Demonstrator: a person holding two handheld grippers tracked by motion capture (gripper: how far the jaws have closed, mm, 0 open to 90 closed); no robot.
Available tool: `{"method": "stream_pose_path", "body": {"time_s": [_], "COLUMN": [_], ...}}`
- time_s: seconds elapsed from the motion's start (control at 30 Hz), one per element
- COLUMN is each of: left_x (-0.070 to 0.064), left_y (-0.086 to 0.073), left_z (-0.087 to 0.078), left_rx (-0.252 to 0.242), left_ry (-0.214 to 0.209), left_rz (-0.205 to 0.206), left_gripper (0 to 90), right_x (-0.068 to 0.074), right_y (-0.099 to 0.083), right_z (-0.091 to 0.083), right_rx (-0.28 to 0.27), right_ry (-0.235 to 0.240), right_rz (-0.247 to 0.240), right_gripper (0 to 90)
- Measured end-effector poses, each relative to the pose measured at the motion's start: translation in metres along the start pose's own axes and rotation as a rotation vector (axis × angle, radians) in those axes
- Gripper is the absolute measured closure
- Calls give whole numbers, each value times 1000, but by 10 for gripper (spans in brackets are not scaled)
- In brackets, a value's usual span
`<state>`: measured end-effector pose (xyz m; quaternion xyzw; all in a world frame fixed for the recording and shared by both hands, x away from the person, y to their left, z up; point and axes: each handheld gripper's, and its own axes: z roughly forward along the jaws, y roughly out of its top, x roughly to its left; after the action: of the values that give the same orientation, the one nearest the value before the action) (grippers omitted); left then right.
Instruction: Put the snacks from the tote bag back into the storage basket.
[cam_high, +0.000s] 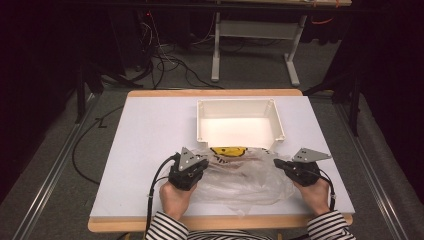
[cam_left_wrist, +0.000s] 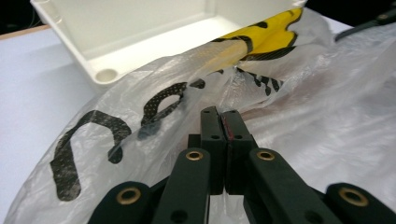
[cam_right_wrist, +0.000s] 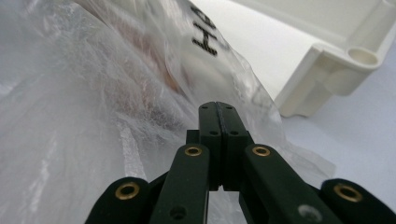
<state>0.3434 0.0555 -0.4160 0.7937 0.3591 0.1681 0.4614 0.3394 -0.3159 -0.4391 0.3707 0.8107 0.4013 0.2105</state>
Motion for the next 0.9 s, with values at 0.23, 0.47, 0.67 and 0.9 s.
{"method": "stream_pose_path", "body": {"time_s": [0.23, 0.47, 0.67, 0.9], "left_x": [20, 18, 18, 20], "left_y": [2, 2, 4, 4], "left_z": [16, 29, 32, 35], "left_rx": [5, 29, 43, 47], "left_ry": [55, 57, 59, 61], "left_rz": [-63, -55, -51, -57], "left_gripper": [895, 896, 897, 898], "right_x": [-13, -5, 19, 40], "right_y": [-13, -9, 5, 9], "right_z": [5, -8, -10, -19], "right_rx": [35, -30, -50, -60], "right_ry": [-38, 35, 153, 174], "right_rz": [45, 79, 66, 24], "right_gripper": [900, 691, 456, 413]}}
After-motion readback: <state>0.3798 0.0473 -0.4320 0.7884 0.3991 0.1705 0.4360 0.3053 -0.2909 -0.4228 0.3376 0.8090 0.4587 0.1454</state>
